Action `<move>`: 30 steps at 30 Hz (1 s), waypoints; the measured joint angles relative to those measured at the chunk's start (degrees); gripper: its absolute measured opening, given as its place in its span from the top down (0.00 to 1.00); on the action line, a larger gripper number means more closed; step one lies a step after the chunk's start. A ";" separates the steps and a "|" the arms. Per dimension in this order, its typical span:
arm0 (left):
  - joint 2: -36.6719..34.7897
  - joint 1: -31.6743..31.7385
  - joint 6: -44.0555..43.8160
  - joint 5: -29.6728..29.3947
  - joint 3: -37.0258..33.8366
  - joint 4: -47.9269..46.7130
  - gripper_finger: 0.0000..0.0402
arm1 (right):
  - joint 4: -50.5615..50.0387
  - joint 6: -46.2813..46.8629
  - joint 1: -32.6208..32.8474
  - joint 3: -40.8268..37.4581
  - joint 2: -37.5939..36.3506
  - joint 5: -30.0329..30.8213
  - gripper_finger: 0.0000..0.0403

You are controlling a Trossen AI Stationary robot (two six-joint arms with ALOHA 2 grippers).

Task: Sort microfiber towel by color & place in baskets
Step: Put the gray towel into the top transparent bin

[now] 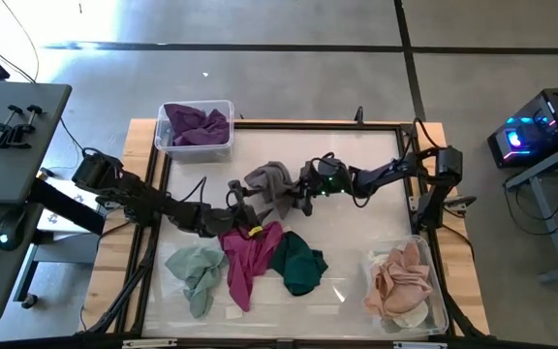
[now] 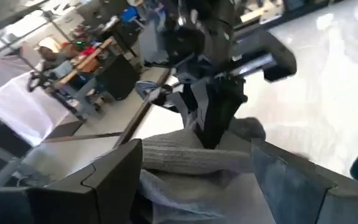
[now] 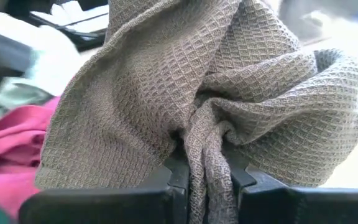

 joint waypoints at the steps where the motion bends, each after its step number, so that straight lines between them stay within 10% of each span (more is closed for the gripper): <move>1: 0.00 0.76 -0.01 1.09 0.00 -0.24 0.29 | 0.22 0.00 0.02 0.00 0.00 -0.76 0.93; 30: 3.02 12.36 -5.18 25.20 -0.06 -1.61 0.29 | 2.45 -1.57 2.60 3.03 -0.07 -6.35 0.93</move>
